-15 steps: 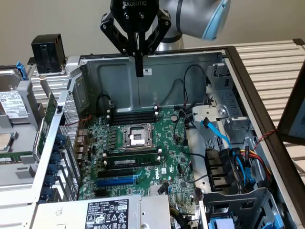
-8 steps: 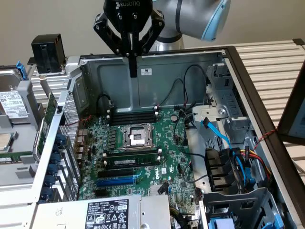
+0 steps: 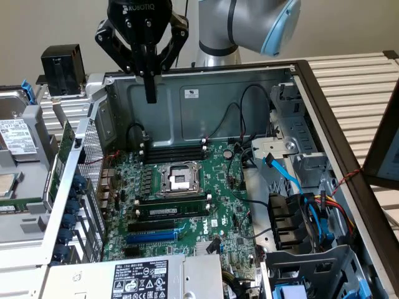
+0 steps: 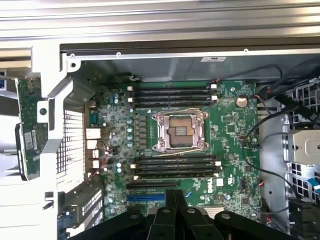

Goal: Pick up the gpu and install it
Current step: 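Reach for the gpu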

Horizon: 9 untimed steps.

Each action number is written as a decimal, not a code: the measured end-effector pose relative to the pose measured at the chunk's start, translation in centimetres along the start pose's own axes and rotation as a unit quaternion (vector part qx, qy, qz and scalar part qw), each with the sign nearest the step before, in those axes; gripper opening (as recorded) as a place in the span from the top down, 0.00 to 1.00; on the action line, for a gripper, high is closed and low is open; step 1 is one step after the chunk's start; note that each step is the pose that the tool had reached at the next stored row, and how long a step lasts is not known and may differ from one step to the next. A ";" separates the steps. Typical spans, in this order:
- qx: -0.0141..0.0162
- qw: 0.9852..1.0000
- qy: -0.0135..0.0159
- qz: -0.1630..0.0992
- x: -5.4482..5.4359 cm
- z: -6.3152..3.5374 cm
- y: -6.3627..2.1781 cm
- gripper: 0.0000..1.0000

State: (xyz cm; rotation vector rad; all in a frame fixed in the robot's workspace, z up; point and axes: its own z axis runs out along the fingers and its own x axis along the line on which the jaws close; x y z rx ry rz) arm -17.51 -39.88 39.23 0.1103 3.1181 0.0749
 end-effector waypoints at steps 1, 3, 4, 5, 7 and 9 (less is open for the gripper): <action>0.000 1.000 0.000 0.000 0.5 -0.01 -0.03 0.89; 0.000 1.000 0.000 0.000 1.4 -0.01 -0.10 0.89; 0.000 1.000 0.000 0.000 1.8 -0.02 -0.13 0.89; 0.000 1.000 0.000 0.000 2.3 -0.02 -0.16 0.89; 0.000 1.000 0.000 0.000 3.2 -0.03 -0.23 0.89; 0.000 1.000 0.000 0.000 4.1 -0.03 -0.29 0.89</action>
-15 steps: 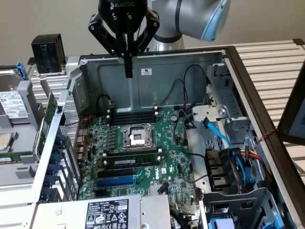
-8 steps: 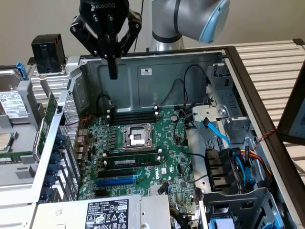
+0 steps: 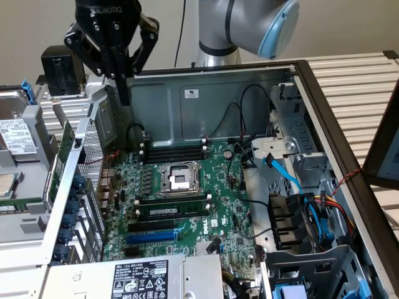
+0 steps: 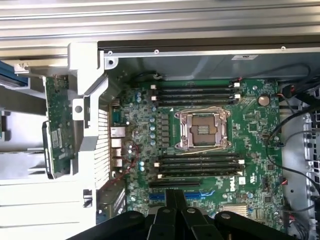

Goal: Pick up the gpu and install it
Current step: 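Reach for the gpu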

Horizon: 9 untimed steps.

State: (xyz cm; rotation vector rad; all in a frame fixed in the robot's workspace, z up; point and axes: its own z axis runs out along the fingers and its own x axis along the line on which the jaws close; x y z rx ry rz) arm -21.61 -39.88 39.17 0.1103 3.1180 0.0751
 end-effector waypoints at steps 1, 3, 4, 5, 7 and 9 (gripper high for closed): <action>0.000 1.000 0.000 0.000 0.5 -0.01 -0.03 0.89; 0.000 1.000 0.000 0.000 1.4 -0.01 -0.10 0.89; 0.000 1.000 0.000 0.000 1.8 -0.02 -0.13 0.89; 0.000 1.000 0.000 0.000 2.3 -0.02 -0.16 0.89; 0.000 1.000 0.000 0.000 3.2 -0.03 -0.22 0.89; 0.000 1.000 0.000 0.000 4.1 -0.04 -0.29 0.89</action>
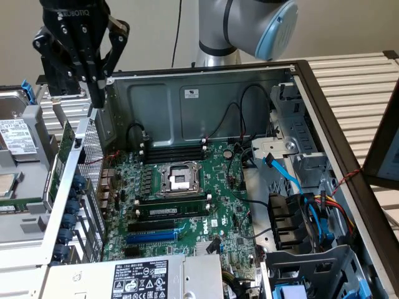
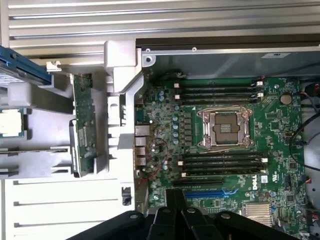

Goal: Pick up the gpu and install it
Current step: 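Reach for the gpu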

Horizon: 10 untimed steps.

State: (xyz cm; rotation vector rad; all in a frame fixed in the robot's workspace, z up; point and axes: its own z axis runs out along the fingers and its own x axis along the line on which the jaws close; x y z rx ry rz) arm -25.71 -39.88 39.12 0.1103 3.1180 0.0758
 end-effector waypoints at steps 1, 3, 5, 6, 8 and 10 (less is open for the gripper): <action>0.000 1.000 0.000 0.000 0.5 -0.01 -0.03 0.89; 0.000 1.000 0.000 0.000 1.4 -0.02 -0.09 0.89; 0.000 1.000 0.000 0.000 2.3 -0.03 -0.16 0.89; -0.001 1.000 0.000 0.000 2.7 -0.04 -0.19 0.89; -0.001 1.000 0.000 0.000 3.6 -0.05 -0.25 0.89; -0.001 1.000 0.000 0.000 4.5 -0.06 -0.32 0.89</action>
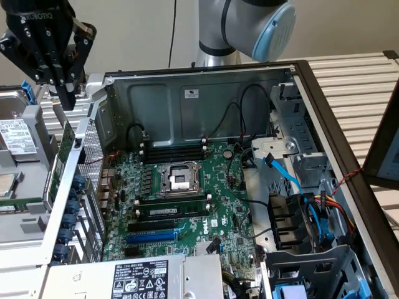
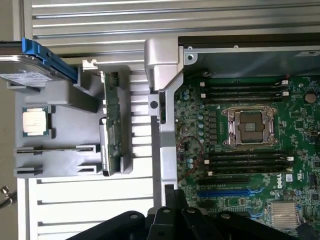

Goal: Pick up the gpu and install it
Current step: 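Reach for the gpu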

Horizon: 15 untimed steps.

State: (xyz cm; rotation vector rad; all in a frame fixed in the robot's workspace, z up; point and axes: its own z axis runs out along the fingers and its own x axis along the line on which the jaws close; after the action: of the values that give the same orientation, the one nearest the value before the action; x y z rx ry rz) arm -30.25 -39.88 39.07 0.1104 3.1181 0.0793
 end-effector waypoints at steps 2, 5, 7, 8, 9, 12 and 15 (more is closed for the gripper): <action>0.000 1.000 0.000 0.000 0.9 -0.02 -0.06 0.89; -0.002 1.000 0.000 0.000 2.3 -0.03 -0.16 0.89; -0.004 1.000 0.000 0.000 3.2 -0.04 -0.22 0.89; -0.004 1.000 0.000 0.000 3.6 -0.04 -0.26 0.89; -0.005 1.000 0.000 0.000 4.1 -0.02 -0.28 0.89; -0.005 1.000 0.000 0.000 5.5 0.09 -0.20 0.89; -0.005 1.000 0.000 0.000 6.9 0.25 -0.01 0.89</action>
State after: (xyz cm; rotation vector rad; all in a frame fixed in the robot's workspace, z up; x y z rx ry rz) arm -37.09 -39.39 38.70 0.1107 3.1179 0.0936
